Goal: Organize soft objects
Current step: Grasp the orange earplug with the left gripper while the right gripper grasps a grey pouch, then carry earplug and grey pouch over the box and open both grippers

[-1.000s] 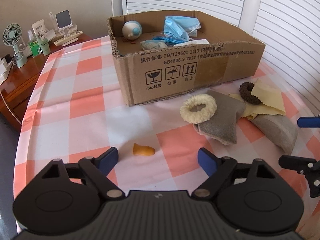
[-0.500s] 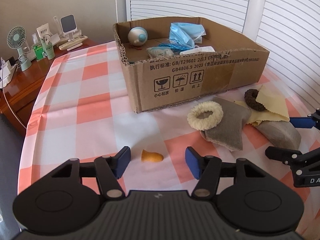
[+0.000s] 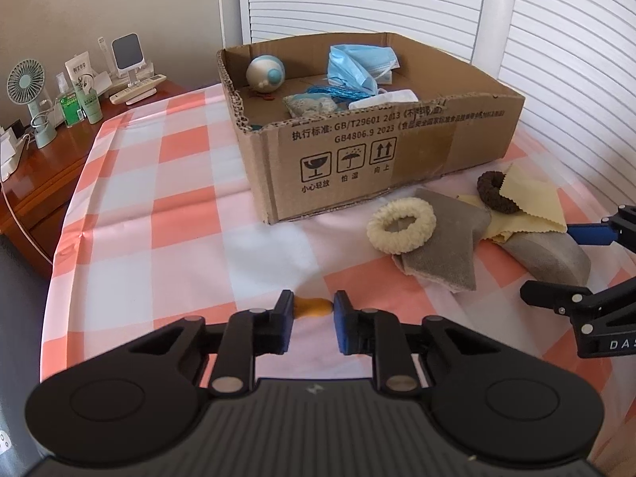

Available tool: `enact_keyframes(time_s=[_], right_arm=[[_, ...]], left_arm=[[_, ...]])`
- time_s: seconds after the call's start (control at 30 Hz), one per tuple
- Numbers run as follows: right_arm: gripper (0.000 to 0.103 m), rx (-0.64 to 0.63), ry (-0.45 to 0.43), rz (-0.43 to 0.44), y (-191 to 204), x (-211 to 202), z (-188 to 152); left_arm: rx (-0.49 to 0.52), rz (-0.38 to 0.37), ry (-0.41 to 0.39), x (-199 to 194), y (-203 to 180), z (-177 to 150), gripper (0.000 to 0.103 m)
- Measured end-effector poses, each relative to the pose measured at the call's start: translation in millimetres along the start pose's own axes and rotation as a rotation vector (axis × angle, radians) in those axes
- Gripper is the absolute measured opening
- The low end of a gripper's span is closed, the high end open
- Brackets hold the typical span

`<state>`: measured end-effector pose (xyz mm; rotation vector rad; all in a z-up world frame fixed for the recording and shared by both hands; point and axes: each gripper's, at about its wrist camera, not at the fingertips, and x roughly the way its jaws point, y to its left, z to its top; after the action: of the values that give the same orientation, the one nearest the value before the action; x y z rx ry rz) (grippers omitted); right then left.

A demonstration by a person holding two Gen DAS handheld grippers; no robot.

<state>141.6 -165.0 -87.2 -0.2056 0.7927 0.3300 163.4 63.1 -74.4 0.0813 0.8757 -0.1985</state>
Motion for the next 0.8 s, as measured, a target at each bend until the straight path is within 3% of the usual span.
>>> enact_keyframes(time_s=[0.17, 0.23, 0.43, 0.8], right_arm=[[0.07, -0.002, 0.001, 0.004, 3, -1, 3], [0.053, -0.009, 0.008, 0.014, 4, -4, 4], [0.039, -0.016, 0.028, 0.031, 2, -17, 3], [0.036, -0.026, -0.019, 0.078, -4, -59, 4]], left_arm=[[-0.006, -0.008, 0.004, 0, 1, 0, 0.02], [-0.007, -0.009, 0.007, -1, 1, 0, 0.02], [0.0, -0.018, 0.017, -5, -1, -1, 0.02], [0.053, -0.061, 0.014, -35, -4, -1, 0.02]])
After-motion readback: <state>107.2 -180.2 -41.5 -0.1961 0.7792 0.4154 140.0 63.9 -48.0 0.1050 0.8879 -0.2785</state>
